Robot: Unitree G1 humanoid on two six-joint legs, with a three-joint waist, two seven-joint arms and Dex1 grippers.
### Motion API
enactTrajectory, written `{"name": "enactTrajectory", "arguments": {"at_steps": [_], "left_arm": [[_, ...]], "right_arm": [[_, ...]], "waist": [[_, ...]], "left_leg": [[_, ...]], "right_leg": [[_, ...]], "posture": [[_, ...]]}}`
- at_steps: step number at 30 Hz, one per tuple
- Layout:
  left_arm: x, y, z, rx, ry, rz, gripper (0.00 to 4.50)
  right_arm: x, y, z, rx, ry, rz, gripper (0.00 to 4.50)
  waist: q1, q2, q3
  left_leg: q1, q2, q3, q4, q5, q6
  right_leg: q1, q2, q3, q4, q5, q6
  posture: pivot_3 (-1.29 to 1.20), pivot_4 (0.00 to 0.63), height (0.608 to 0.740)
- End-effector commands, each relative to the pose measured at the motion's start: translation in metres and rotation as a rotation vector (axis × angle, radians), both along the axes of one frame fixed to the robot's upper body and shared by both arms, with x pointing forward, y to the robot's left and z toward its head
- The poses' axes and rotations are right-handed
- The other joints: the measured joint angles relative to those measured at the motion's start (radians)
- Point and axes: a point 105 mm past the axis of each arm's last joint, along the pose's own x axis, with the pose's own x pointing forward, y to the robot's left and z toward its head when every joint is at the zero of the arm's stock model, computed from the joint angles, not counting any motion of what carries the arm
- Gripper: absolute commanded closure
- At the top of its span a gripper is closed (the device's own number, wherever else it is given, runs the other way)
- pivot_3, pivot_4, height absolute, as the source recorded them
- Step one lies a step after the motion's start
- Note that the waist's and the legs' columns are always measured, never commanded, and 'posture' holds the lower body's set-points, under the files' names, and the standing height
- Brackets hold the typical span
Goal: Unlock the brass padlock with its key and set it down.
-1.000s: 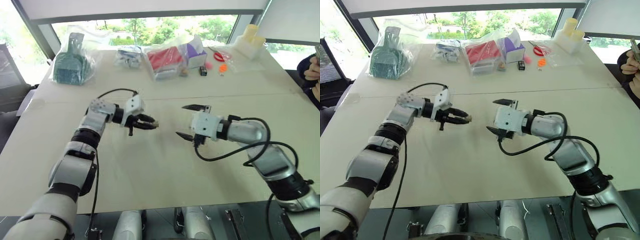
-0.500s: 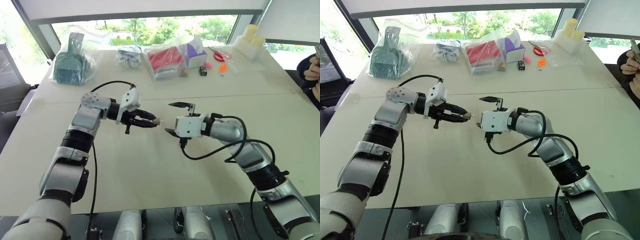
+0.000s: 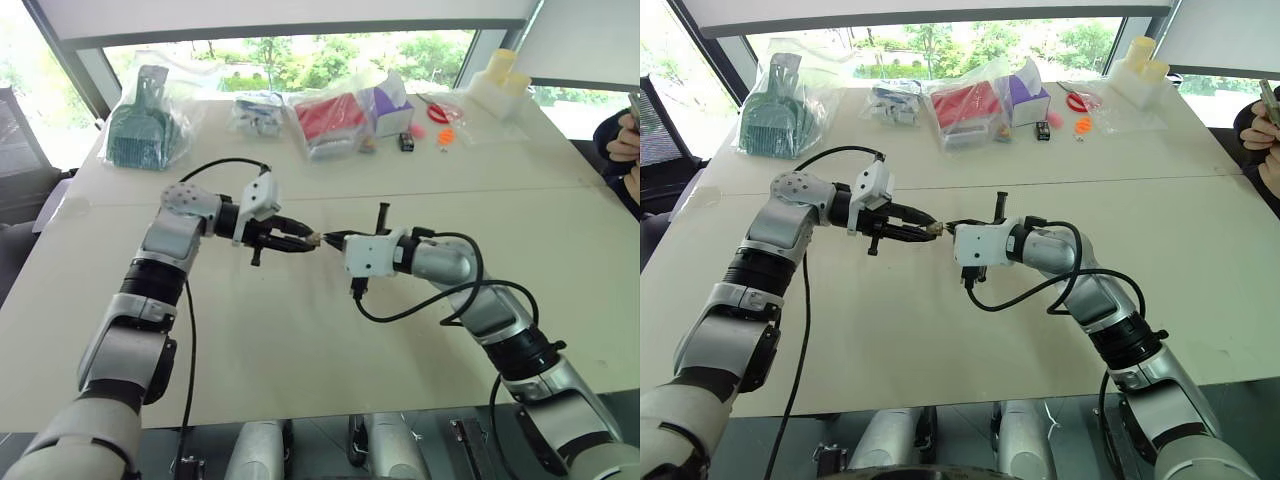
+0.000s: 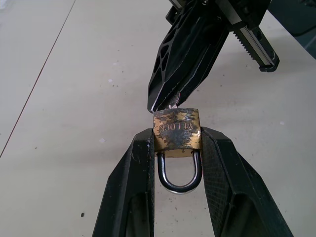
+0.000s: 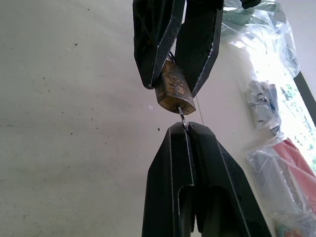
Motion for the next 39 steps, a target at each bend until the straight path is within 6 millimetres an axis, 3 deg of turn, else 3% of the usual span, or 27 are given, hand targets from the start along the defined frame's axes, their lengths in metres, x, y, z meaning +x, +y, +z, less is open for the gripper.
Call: {"name": "enactTrajectory", "arguments": {"at_steps": [1,5,16,18,24,28,33,39], "left_arm": [[0.001,-0.003,0.010,0.000,-0.086,-0.011,3.79],[0.004,-0.004,0.012,0.016,-0.171,-0.010,3.79],[-0.002,-0.012,0.017,0.077,-0.492,-0.122,3.79],[-0.003,-0.011,0.017,0.080,-0.496,-0.126,3.79],[-0.001,-0.001,0.014,0.050,-0.264,-0.069,3.79],[-0.005,0.007,0.012,0.070,-0.192,-0.073,3.79],[-0.006,0.007,0.017,0.040,-0.140,-0.058,3.79],[-0.007,0.003,0.025,-0.001,-0.100,-0.058,3.79]], "right_arm": [[-0.008,0.012,0.017,0.016,-0.040,0.063,4.47],[-0.009,0.012,0.014,0.010,0.018,0.075,4.47],[-0.003,0.011,0.006,0.059,0.387,0.037,4.47],[0.000,0.013,0.011,0.064,0.355,0.037,4.47],[0.012,0.007,0.025,-0.049,-0.072,0.057,4.47],[0.011,-0.002,0.026,-0.066,-0.220,0.077,3.35],[0.004,-0.002,0.037,-0.046,-0.371,0.132,0.72],[-0.004,0.008,0.036,-0.037,-0.408,0.207,0.72]], "waist": [[0.000,0.000,0.000],[-0.001,0.000,0.000],[0.000,0.000,0.000],[0.000,0.000,0.000],[-0.001,0.000,0.000],[-0.003,0.000,0.000],[-0.003,0.000,0.000],[-0.003,0.000,0.000]], "left_leg": [[0.000,0.000,0.000,0.000,0.000,0.000],[0.000,0.000,0.000,0.000,0.000,0.000],[0.000,0.000,0.000,0.000,0.000,0.000],[0.000,0.000,0.000,0.000,0.000,0.000],[0.000,0.000,0.000,0.000,0.000,0.000],[0.000,0.000,0.000,0.000,0.000,0.000],[0.000,0.000,0.000,0.000,0.000,-0.001],[0.000,0.000,0.000,0.000,0.000,-0.001]], "right_leg": [[0.000,0.000,0.000,0.000,0.000,0.000],[0.000,0.000,0.000,0.000,0.000,0.000],[0.000,0.000,0.000,0.000,0.000,0.000],[0.000,0.000,0.000,0.000,0.000,0.000],[0.000,0.000,0.000,0.000,0.000,0.000],[0.000,0.000,0.000,0.000,0.000,0.000],[0.000,0.000,0.000,0.000,0.000,0.000],[0.000,0.000,0.000,0.000,0.000,0.000]], "posture": [[0.00,0.150,0.740],[0.00,0.150,0.740],[0.00,0.150,0.740],[0.00,0.150,0.740],[0.00,0.150,0.740],[0.00,0.150,0.740],[0.00,0.150,0.740],[0.00,0.150,0.740]]}}
